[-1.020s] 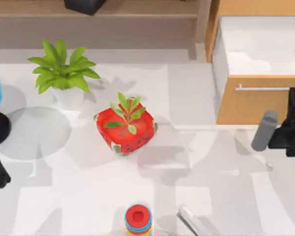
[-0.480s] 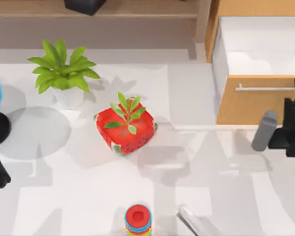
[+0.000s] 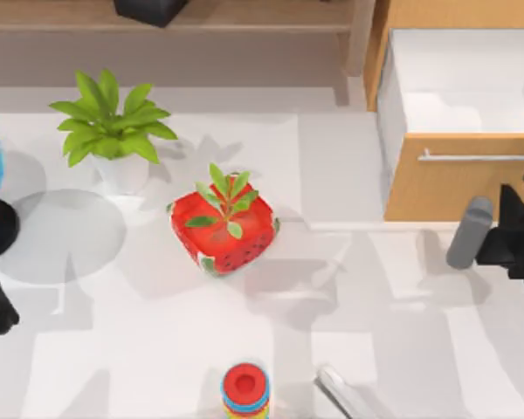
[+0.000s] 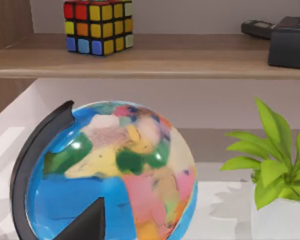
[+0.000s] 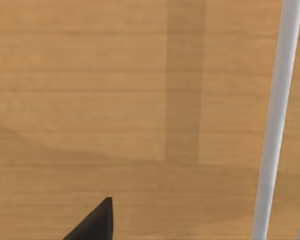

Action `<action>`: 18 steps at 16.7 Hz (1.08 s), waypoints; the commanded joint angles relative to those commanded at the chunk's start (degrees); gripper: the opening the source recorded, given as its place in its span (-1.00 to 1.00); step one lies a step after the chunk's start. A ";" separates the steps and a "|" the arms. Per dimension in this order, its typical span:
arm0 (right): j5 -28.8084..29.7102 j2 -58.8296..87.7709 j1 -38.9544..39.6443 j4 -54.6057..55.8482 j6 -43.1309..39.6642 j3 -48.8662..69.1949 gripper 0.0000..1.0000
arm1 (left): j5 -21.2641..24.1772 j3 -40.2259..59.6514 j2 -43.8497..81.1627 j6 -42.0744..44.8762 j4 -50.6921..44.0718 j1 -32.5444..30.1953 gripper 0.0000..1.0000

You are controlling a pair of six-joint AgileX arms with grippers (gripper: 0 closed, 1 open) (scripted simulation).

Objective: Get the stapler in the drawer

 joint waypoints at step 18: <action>1.11 -2.91 7.29 -5.92 6.91 0.24 1.00 | 0.00 0.00 0.00 0.00 0.00 0.00 1.00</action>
